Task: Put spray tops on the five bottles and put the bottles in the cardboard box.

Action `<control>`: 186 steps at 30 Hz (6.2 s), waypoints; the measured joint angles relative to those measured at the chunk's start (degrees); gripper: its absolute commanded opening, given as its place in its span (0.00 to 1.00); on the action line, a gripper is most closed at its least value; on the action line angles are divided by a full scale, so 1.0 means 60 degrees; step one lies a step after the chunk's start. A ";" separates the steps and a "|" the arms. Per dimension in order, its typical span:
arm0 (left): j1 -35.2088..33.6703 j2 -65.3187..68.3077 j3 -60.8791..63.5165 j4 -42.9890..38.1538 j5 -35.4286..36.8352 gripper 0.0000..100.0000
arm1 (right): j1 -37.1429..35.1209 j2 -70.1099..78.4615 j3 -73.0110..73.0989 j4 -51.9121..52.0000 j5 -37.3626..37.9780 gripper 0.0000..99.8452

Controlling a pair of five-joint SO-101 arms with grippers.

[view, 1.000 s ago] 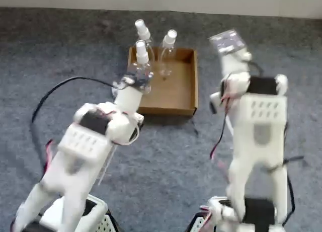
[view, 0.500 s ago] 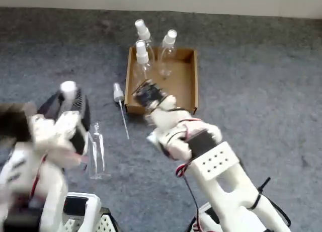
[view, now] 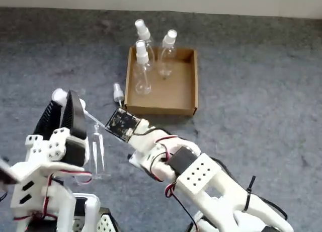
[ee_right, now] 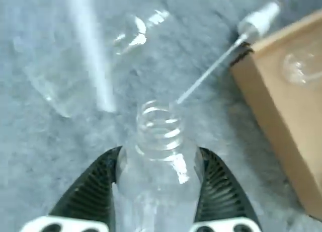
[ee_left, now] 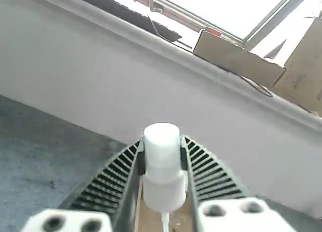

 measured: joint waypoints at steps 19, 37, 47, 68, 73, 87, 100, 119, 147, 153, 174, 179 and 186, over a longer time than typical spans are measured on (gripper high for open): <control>-0.0029 -0.0073 0.0615 -0.0923 0.0029 0.01 | -0.0015 -0.2300 0.1890 -0.0615 -0.0996 0.00; 0.1890 -0.0073 0.1685 -0.0982 -0.0733 0.01 | -0.0015 -0.2374 0.1919 -0.0615 -0.1026 0.00; 0.3150 -0.0088 0.2051 -0.0996 -0.0864 0.01 | 0.0190 -0.4293 0.1451 -0.0615 -0.2359 0.00; 0.3985 -0.0088 0.1187 0.0996 -0.2344 0.17 | 0.0440 -0.4484 0.1333 -0.1289 -0.2593 0.00; 0.3941 -0.0088 0.0689 0.1128 -0.2667 0.17 | 0.1011 -0.4484 0.1333 -0.1363 -0.2593 0.00; 0.0996 -0.0088 0.1260 -0.0689 -0.3297 0.17 | 0.0908 -0.4484 0.3121 -0.2842 -0.1392 0.00; 0.1670 -0.0088 0.2037 -0.1275 -0.3311 0.17 | 0.0630 -0.6081 0.3121 -0.2037 -0.1158 0.00; 0.4059 -0.0103 0.2212 -0.1216 -0.4044 0.17 | 0.0615 -0.6359 0.3326 -0.1905 -0.1128 0.00; 0.4381 -0.0088 0.1875 0.0000 -0.4615 0.23 | 0.2960 0.1509 -0.6828 0.1216 -0.3678 0.00; 0.4454 0.0337 0.1875 -0.0176 -0.4615 0.23 | 0.2022 0.1905 -0.8908 0.3443 -0.3780 0.00; 0.3839 0.2300 0.1875 -0.0982 -0.4615 0.23 | 0.3165 0.1934 -0.8982 0.4469 -0.2930 0.00; 0.3853 0.2359 0.1875 -0.0982 -0.4630 0.16 | 0.4337 0.2212 -0.8542 0.2212 -0.2930 0.00; 0.2974 0.2359 0.1875 -0.0982 -0.4674 0.04 | 0.5172 0.3004 -0.5685 -0.1465 -0.2901 0.00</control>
